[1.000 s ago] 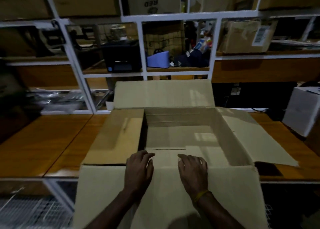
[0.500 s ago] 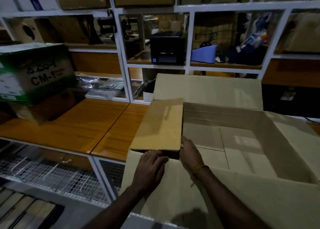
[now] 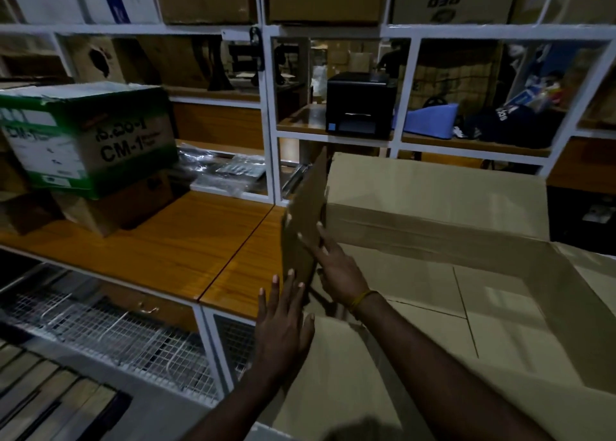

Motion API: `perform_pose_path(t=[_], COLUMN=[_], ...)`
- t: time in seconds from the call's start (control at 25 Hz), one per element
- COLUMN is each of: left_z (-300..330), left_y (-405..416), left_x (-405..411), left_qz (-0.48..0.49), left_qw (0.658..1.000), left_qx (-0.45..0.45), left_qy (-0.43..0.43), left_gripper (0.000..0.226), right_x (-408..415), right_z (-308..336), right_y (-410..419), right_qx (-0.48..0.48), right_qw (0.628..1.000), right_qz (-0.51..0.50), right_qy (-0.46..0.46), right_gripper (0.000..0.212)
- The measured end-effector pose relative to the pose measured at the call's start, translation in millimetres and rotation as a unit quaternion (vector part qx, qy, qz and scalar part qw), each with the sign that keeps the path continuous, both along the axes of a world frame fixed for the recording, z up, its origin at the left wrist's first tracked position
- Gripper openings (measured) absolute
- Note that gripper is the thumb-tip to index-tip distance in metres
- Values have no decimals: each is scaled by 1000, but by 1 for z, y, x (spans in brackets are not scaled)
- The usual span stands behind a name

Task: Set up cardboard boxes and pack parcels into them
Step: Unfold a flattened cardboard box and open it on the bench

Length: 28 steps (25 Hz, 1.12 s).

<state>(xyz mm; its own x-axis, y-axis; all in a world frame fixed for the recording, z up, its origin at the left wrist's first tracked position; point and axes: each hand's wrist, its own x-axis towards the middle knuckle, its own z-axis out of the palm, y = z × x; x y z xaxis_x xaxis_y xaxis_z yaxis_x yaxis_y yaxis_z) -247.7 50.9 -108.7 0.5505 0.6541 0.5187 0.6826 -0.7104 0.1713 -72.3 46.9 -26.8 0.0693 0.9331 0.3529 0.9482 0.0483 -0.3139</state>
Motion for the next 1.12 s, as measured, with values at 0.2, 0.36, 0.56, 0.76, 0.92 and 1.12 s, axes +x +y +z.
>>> perform_pose_path(t=[0.2,0.36,0.56,0.76,0.92,1.12], left_z=[3,6,16,31,42,43], left_y=[2,4,7,10,-17,-79], left_x=[-7,-7,-9,-10,16,67], left_qz=[79,117,81,81,54,-4], left_qw=[994,982,976,972,972,981], left_qx=[-61,-136,-191,-182,-156,-123], left_qy=[32,53,74,127,164,147], left_gripper=[65,77,53,46,40,41], right_x=[-5,-5,-17,-21,-1,44], right_z=[-26,-43,-38,-31,-33,-31], right_y=[22,28,32,10,-57,-140], right_qx=[-151,-183,-199,-203,-169,-156], right_qw=[984,980,980,978,978,965], right_qz=[50,33,-7,-33,-101,-178], right_qy=[-83,-71,-9,15,65,112], right_gripper=[91,89,57,61,52,43])
